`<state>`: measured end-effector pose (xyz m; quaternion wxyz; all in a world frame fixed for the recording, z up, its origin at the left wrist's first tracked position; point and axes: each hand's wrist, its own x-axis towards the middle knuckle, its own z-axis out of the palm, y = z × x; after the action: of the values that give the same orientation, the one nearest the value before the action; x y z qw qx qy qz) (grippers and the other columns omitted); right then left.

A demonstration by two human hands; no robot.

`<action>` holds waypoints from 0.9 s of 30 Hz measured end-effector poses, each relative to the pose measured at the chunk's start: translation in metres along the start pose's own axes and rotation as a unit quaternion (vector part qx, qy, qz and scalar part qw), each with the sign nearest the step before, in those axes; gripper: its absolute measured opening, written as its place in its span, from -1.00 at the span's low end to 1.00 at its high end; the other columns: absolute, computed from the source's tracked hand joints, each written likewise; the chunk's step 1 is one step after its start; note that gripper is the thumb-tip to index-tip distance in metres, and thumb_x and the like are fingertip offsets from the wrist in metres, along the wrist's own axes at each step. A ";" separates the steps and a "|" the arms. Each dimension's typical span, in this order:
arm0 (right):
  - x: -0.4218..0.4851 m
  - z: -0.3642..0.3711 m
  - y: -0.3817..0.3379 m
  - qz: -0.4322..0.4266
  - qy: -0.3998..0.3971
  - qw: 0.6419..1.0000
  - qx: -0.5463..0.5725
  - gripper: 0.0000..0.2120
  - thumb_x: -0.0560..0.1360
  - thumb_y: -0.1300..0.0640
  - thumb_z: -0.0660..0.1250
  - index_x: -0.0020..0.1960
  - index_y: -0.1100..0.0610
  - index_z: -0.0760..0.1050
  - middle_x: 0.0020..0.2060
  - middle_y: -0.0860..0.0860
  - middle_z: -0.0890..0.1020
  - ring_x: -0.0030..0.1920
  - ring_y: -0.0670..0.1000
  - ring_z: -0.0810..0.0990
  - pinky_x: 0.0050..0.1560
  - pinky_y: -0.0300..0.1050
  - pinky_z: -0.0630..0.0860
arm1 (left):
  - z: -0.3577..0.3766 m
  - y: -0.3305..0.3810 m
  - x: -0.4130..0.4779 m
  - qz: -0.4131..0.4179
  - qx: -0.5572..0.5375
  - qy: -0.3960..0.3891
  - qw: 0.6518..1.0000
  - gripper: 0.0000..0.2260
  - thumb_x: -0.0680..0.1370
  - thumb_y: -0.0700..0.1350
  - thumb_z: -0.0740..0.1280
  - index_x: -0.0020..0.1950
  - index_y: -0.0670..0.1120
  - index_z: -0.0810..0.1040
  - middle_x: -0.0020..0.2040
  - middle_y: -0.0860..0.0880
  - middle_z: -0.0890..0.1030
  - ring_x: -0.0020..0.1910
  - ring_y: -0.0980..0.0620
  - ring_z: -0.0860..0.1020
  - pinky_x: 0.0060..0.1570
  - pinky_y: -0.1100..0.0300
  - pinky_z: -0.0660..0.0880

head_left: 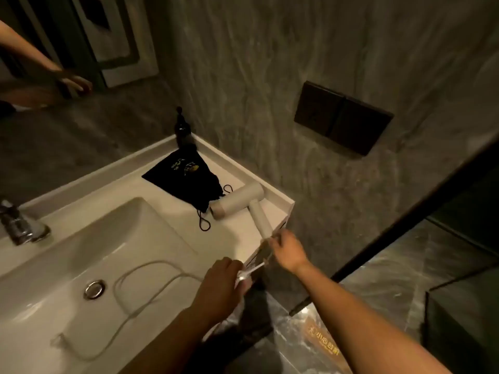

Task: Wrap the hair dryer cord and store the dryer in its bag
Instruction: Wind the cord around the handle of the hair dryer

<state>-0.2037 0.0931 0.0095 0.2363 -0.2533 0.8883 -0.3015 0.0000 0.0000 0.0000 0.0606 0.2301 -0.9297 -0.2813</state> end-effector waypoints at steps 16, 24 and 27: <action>0.078 0.008 -0.015 0.232 -0.092 0.930 0.272 -0.69 0.63 0.03 0.36 0.05 0.31 0.47 -0.35 0.13 0.44 -0.47 0.04 0.38 -0.58 -0.20 0.40 | 0.021 -0.028 0.064 0.066 0.072 -0.140 0.985 -0.77 0.62 0.04 0.19 0.07 -0.01 0.60 0.04 -0.03 0.58 0.10 -0.07 0.51 0.11 0.05 0.42; 0.033 -0.020 -0.007 0.269 -0.113 0.882 0.370 -0.73 0.69 0.09 0.27 0.24 0.30 0.48 -0.25 0.14 0.59 -0.37 -0.02 0.52 -0.56 -0.28 0.51 | -0.013 -0.035 0.069 -0.003 -0.107 -0.235 0.966 -0.68 0.66 0.06 0.16 -0.12 -0.08 0.56 -0.23 -0.01 0.58 -0.19 -0.03 0.57 -0.14 0.08 0.45; -0.004 -0.035 0.002 0.241 -0.099 0.877 0.404 -0.74 0.69 0.13 0.27 0.27 0.30 0.46 -0.23 0.14 0.58 -0.31 -0.01 0.53 -0.53 -0.29 0.49 | -0.024 -0.025 0.062 0.017 -0.109 -0.249 0.962 -0.69 0.65 0.04 0.16 -0.20 -0.02 0.54 -0.26 -0.03 0.55 -0.24 0.01 0.53 -0.17 0.08 0.43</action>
<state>-0.2218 0.1112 0.0341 0.4697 0.0574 0.6948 -0.5416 -0.0397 -0.0590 0.0051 -0.1435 0.1287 -0.8827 -0.4286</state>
